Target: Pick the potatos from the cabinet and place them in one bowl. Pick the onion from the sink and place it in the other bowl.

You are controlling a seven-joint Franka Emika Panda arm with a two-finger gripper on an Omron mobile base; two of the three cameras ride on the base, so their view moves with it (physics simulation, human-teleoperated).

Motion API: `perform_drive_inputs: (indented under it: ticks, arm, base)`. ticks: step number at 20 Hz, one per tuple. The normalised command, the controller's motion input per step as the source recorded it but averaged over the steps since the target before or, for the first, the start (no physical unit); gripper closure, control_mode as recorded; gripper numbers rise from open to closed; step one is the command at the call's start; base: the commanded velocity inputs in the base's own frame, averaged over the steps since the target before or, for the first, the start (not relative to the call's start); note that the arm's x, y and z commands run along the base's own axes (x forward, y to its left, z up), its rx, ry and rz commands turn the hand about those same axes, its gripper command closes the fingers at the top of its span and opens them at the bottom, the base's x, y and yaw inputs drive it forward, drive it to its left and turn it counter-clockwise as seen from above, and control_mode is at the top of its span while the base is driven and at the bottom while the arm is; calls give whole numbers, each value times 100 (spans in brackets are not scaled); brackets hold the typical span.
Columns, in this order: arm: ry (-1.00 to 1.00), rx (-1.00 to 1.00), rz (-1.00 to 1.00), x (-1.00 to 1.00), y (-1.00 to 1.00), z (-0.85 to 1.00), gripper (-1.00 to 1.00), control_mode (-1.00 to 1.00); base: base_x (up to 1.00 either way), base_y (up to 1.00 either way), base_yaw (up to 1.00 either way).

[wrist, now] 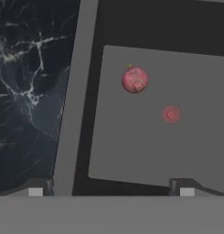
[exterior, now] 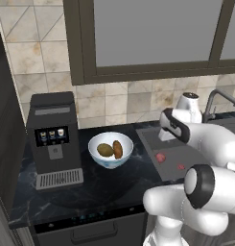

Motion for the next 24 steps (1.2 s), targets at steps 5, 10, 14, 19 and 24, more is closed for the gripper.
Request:
perform_drive_inputs:
  ticks: [5,10,14,19,24]
  arm:
    - [0,0,0,31,-13,-26,-100,-100]
    - [0,0,0,25,-9,-32,-100,-100]
    - [0,0,0,20,-8,-31,-100,-100]
    - [0,0,0,19,-7,-30,-100,-100]
    - [0,0,0,22,-7,-26,-100,-100]
  base:
    - [0,0,0]
    - [0,0,0]
    - [0,0,0]
    - [0,0,0]
    - [0,0,0]
